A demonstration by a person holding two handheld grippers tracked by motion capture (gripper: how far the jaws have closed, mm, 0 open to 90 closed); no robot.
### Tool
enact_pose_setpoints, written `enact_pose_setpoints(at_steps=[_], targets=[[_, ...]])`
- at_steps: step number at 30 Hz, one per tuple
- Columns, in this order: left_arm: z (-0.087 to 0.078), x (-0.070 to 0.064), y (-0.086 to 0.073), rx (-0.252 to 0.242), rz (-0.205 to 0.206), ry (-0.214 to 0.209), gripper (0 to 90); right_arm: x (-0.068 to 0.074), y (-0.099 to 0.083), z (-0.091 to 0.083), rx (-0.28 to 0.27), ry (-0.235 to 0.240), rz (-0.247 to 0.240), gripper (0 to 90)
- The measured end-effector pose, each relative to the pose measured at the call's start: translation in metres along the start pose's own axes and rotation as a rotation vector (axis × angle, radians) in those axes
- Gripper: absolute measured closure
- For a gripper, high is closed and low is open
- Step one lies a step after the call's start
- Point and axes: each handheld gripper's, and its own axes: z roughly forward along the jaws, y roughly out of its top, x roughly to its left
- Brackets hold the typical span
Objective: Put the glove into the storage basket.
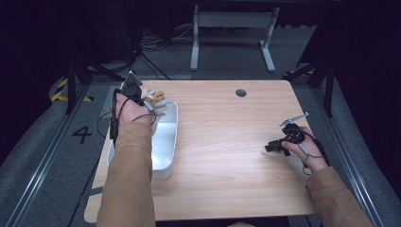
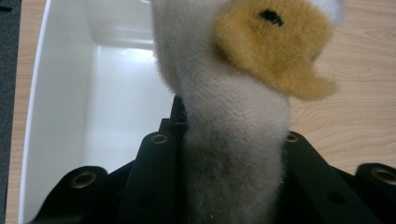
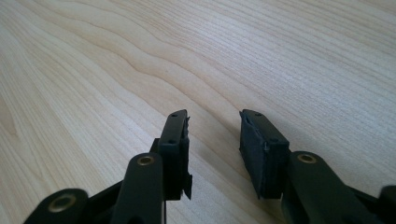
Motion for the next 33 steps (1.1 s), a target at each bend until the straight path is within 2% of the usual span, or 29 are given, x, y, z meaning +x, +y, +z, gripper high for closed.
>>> enact_pose_setpoints(at_steps=[5, 9, 16, 24, 33], targets=[[0.007, 0.007, -0.003, 0.000, -0.015, 0.006, 72.1, 0.001, 0.000, 0.000, 0.004, 0.004, 0.002, 63.4], [0.011, 0.008, -0.006, 0.011, -0.007, 0.011, 72.1, 0.000, 0.000, 0.001, 0.008, 0.008, -0.001, 63.4], [0.025, 0.017, -0.012, 0.012, -0.036, 0.004, 72.1, 0.001, -0.001, 0.000, 0.006, 0.009, 0.000, 63.6], [0.038, 0.020, -0.021, 0.032, -0.026, 0.004, 71.9, 0.001, -0.001, 0.001, 0.007, 0.011, -0.001, 63.4], [0.052, 0.027, -0.027, 0.039, -0.043, -0.003, 71.8, 0.001, -0.001, 0.001, 0.010, 0.012, -0.002, 63.3]])
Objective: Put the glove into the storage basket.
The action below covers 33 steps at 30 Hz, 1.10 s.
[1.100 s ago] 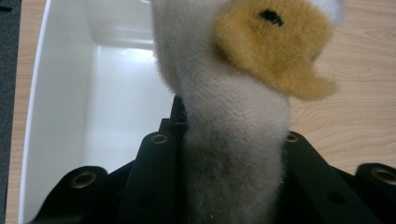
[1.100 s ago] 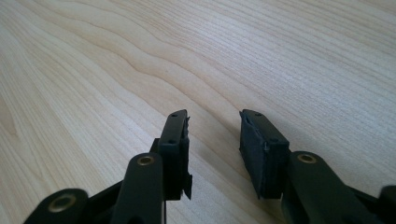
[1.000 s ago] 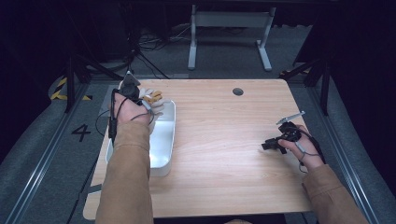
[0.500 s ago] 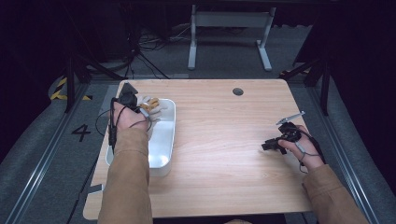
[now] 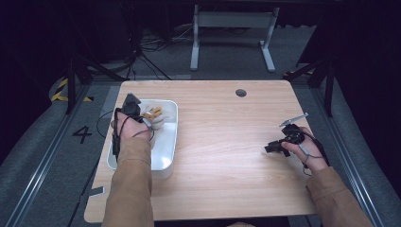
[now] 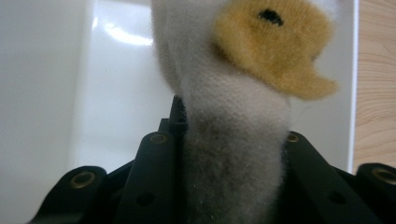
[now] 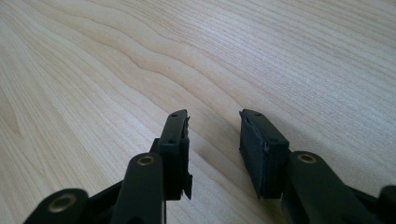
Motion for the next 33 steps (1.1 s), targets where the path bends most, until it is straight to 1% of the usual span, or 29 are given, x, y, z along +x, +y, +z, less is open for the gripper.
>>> enact_pose_setpoints(at_steps=[1, 3, 5, 10, 13, 17, 18, 19, 21, 28, 29, 33], targets=[[0.003, 0.001, -0.001, 0.002, -0.008, 0.005, 71.8, 0.000, 0.000, 0.000, 0.000, 0.000, 0.000, 63.3], [0.005, 0.002, -0.002, 0.005, -0.006, 0.009, 71.7, 0.000, 0.000, 0.000, -0.001, 0.001, 0.000, 63.2], [0.008, 0.004, -0.003, 0.009, -0.014, 0.002, 71.7, 0.000, 0.000, 0.000, -0.002, 0.001, 0.001, 63.0], [0.014, 0.007, -0.005, 0.011, -0.021, 0.002, 71.7, 0.000, 0.000, 0.000, -0.002, 0.001, 0.002, 62.8], [0.019, 0.009, -0.007, 0.020, -0.024, 0.001, 71.6, 0.000, 0.000, 0.000, -0.003, 0.000, 0.003, 62.7], [0.027, 0.011, -0.010, 0.034, -0.020, 0.017, 71.5, 0.000, 0.000, 0.000, -0.004, 0.001, 0.003, 62.4], [0.027, 0.011, -0.010, 0.034, -0.020, 0.017, 71.5, 0.000, 0.000, 0.000, -0.004, 0.001, 0.003, 62.4], [0.030, 0.011, -0.011, 0.047, -0.020, 0.017, 71.4, 0.000, 0.000, 0.000, -0.005, 0.001, 0.006, 62.4], [0.034, 0.012, -0.012, 0.050, -0.020, 0.021, 71.4, 0.000, 0.000, 0.000, -0.005, 0.001, 0.003, 62.4], [0.041, 0.013, -0.013, 0.064, -0.022, 0.033, 71.1, 0.000, 0.000, 0.000, -0.005, 0.005, 0.004, 62.1], [0.042, 0.014, -0.013, 0.072, -0.016, 0.039, 71.1, 0.000, 0.000, 0.000, -0.006, 0.005, 0.004, 62.1], [0.048, 0.014, -0.014, 0.091, -0.022, 0.044, 70.8, 0.001, 0.000, -0.001, -0.011, 0.000, 0.000, 62.1]])
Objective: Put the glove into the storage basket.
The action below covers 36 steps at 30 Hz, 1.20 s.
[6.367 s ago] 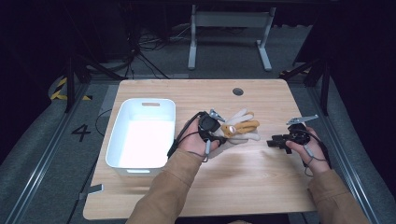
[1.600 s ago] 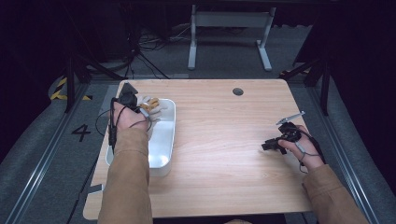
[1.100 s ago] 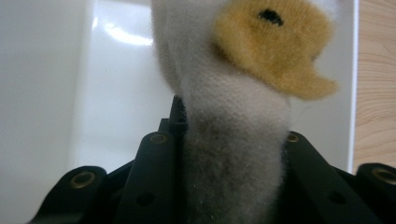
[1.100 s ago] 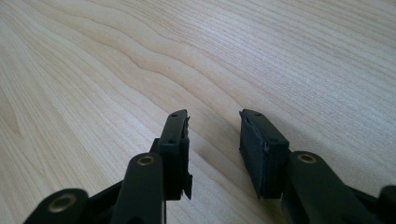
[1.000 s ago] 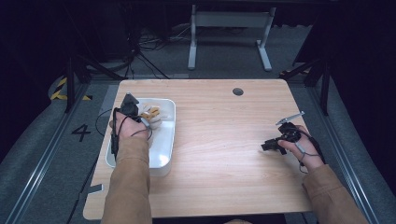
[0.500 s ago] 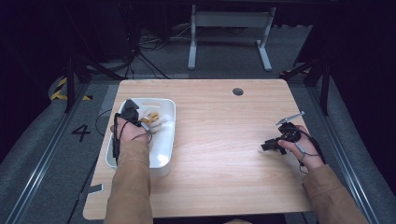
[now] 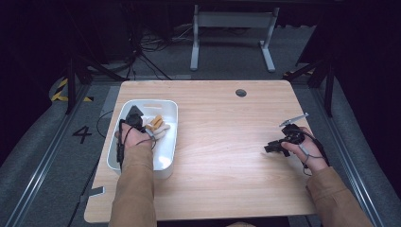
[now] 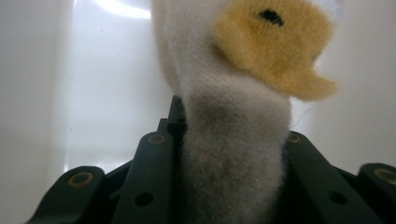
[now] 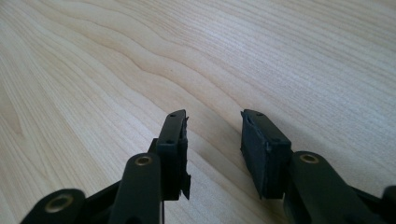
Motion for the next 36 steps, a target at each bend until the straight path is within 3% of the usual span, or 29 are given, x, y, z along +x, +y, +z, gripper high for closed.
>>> enact_pose_setpoints(at_steps=[11, 14, 16, 18, 24, 31, 36], targets=[[0.007, -0.001, -0.001, 0.031, 0.004, 0.017, 69.4, 0.002, 0.001, -0.003, -0.010, -0.005, -0.003, 62.2], [0.009, -0.002, -0.002, 0.034, 0.015, 0.050, 59.6, 0.001, 0.001, -0.003, -0.008, -0.009, 0.002, 62.2], [0.010, -0.002, -0.002, 0.031, 0.026, 0.074, 43.2, 0.001, 0.001, -0.003, -0.012, -0.010, 0.008, 62.1], [0.012, -0.004, -0.002, 0.035, 0.029, 0.101, 32.6, 0.001, 0.001, -0.003, -0.011, -0.014, 0.010, 61.8], [0.010, -0.011, -0.001, 0.047, 0.034, 0.115, 22.2, 0.001, 0.001, -0.004, -0.015, -0.013, 0.012, 61.7], [0.005, -0.023, -0.002, 0.088, 0.048, 0.117, 22.7, 0.001, 0.001, -0.004, -0.018, -0.010, 0.008, 61.2], [0.006, -0.022, -0.001, 0.080, 0.056, 0.123, 23.5, 0.001, 0.001, -0.004, -0.026, -0.007, 0.000, 60.9]])
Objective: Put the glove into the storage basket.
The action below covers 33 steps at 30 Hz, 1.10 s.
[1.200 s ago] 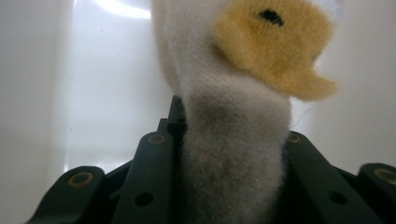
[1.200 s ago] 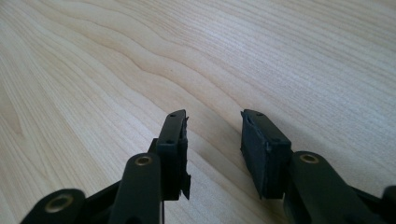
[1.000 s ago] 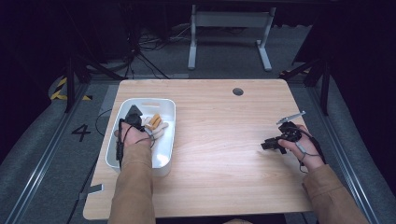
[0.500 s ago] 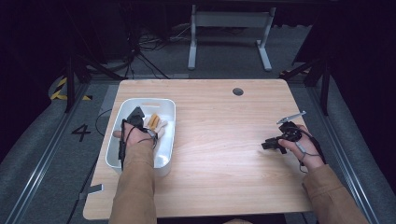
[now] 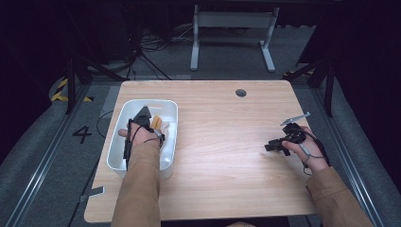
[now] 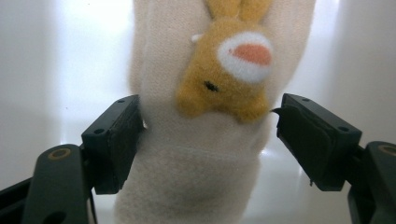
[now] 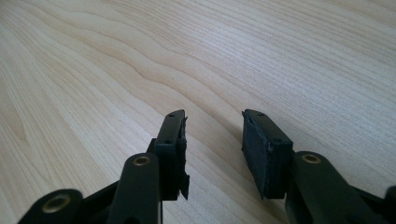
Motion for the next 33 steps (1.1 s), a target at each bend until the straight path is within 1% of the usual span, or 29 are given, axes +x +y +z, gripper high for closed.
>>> enact_pose_setpoints(at_steps=[3, 5, 6, 7, 9, 11, 13, 14, 15, 17, 20, 21, 22, 23, 24, 25, 26, 28, 29, 30, 31, 32, 33], targets=[[-0.002, 0.001, 0.001, -0.019, 0.014, 0.015, 22.9, -0.001, 0.000, -0.001, -0.001, -0.004, 0.002, 60.8], [-0.004, 0.001, 0.001, -0.026, 0.016, 0.012, 22.0, -0.001, 0.000, 0.000, -0.001, -0.004, 0.003, 60.5], [-0.006, 0.002, 0.002, -0.050, 0.023, 0.014, 22.0, -0.001, 0.000, 0.000, -0.001, -0.004, 0.003, 60.4], [-0.008, 0.002, 0.002, -0.059, 0.028, 0.018, 21.8, -0.001, 0.000, 0.000, -0.001, -0.004, 0.001, 60.3], [-0.010, 0.002, 0.003, -0.063, 0.024, 0.019, 21.3, -0.001, 0.000, -0.001, -0.002, -0.005, 0.001, 60.2], [-0.015, 0.003, 0.004, -0.093, 0.027, 0.013, 21.4, -0.001, 0.000, -0.001, -0.006, -0.004, 0.000, 60.1], [-0.019, 0.004, 0.004, -0.115, 0.036, 0.015, 21.5, -0.001, 0.000, -0.001, -0.006, -0.006, 0.000, 60.0], [-0.019, 0.004, 0.004, -0.115, 0.036, 0.015, 21.5, -0.001, 0.000, -0.001, -0.007, -0.007, -0.001, 60.0], [-0.021, 0.005, 0.005, -0.129, 0.042, 0.016, 21.5, -0.001, 0.000, -0.001, -0.007, -0.007, -0.001, 60.0], [-0.027, 0.004, 0.005, -0.153, 0.053, -0.006, 21.6, -0.001, 0.000, -0.001, -0.010, -0.004, -0.003, 59.6], [-0.032, 0.002, 0.004, -0.180, 0.078, -0.020, 22.5, -0.001, 0.000, -0.001, -0.011, -0.004, -0.005, 59.7], [-0.032, 0.002, 0.004, -0.180, 0.078, -0.020, 22.9, -0.001, 0.000, -0.001, -0.011, -0.004, -0.005, 59.7], [-0.037, -0.001, 0.005, -0.205, 0.098, -0.030, 23.3, -0.001, 0.000, -0.001, -0.013, -0.004, -0.005, 59.7], [-0.040, -0.002, 0.005, -0.214, 0.109, -0.034, 23.3, -0.001, 0.000, -0.001, -0.012, -0.003, -0.007, 59.7], [-0.040, -0.002, 0.005, -0.214, 0.109, -0.034, 23.3, -0.001, 0.000, -0.001, -0.012, -0.003, -0.007, 59.7], [-0.043, -0.004, 0.005, -0.226, 0.119, -0.042, 23.3, -0.001, 0.000, -0.002, -0.014, -0.006, -0.007, 59.7], [-0.048, -0.007, 0.006, -0.252, 0.126, -0.061, 23.3, -0.001, 0.000, -0.002, -0.016, -0.010, -0.009, 59.7], [-0.053, -0.011, 0.007, -0.266, 0.143, -0.083, 23.4, 0.000, 0.000, -0.002, -0.016, -0.007, -0.011, 59.7], [-0.053, -0.011, 0.007, -0.266, 0.143, -0.083, 24.6, 0.000, 0.000, -0.002, -0.016, -0.007, -0.011, 59.7], [-0.057, -0.016, 0.007, -0.289, 0.171, -0.094, 25.7, 0.000, 0.000, -0.002, -0.022, -0.008, -0.013, 59.7], [-0.059, -0.019, 0.007, -0.306, 0.187, -0.101, 25.5, 0.000, 0.000, -0.002, -0.024, -0.007, -0.015, 59.7], [-0.060, -0.022, 0.007, -0.315, 0.194, -0.111, 26.0, 0.000, -0.001, -0.003, -0.023, -0.006, -0.015, 59.7], [-0.060, -0.022, 0.007, -0.315, 0.194, -0.111, 27.7, 0.000, -0.001, -0.003, -0.027, -0.006, -0.017, 59.7]])
